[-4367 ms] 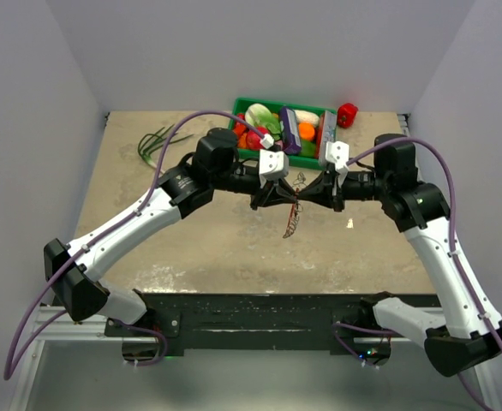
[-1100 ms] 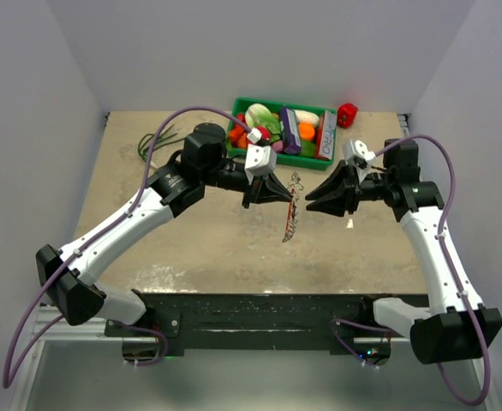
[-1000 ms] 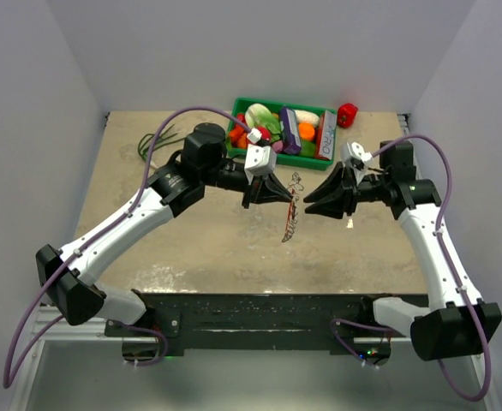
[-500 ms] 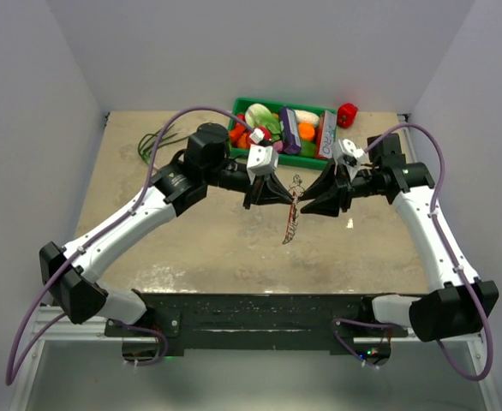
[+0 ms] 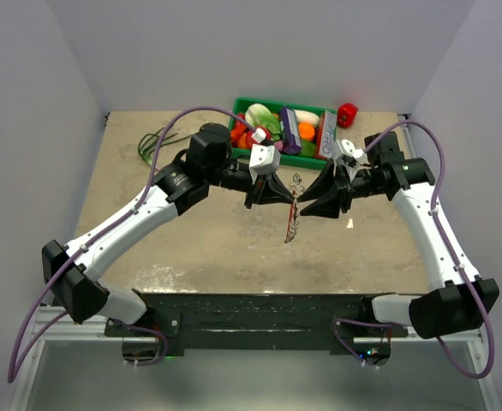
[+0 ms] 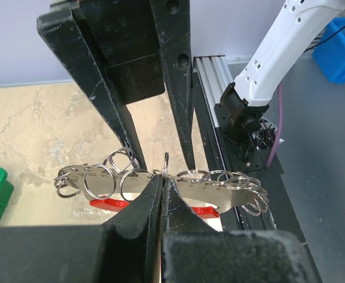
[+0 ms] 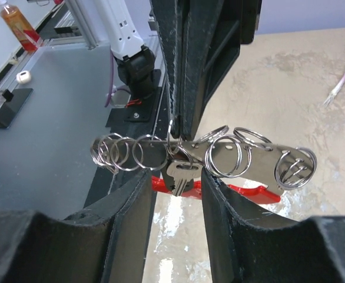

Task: Remove the keys from the keyring

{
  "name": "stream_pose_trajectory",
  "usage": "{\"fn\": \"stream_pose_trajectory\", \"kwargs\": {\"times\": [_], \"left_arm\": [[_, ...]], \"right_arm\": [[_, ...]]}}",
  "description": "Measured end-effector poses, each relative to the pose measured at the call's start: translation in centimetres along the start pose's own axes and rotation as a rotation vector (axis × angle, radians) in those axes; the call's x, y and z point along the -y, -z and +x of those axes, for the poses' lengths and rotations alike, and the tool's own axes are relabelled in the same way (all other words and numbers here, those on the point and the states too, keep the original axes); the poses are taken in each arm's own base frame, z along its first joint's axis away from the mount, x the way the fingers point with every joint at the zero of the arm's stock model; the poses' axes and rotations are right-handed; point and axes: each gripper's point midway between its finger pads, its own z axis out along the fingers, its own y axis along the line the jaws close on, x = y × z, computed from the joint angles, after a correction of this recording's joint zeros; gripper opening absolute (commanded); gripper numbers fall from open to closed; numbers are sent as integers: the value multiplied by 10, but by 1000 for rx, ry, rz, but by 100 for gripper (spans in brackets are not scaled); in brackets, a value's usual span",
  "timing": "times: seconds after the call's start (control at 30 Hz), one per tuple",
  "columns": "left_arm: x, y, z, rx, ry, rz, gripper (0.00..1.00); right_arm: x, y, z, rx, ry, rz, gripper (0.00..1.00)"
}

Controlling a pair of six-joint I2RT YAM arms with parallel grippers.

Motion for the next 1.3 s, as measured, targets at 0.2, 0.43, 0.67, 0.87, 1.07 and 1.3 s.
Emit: {"fn": "stream_pose_trajectory", "kwargs": {"times": [0.2,0.43,0.67,0.87,1.07,1.3], "left_arm": [[-2,0,0,-1,-1,-10,0],[-3,0,-1,2,-5,-12,0],[-3,0,-1,2,-5,-12,0],[-2,0,-1,2,-5,-11,0],[-4,-1,0,-1,-4,-19,0],[-5,-1,1,-2,-3,-23,0]], "right_arm": [[-3,0,-13,2,31,-2,38],[-5,-1,-13,0,27,-11,34],[-6,-5,-13,-1,31,-26,24],[-2,-7,-11,-4,20,-30,15],[0,-9,-9,-4,-20,-36,35],[3,-9,-10,1,-39,-30,41]]}}
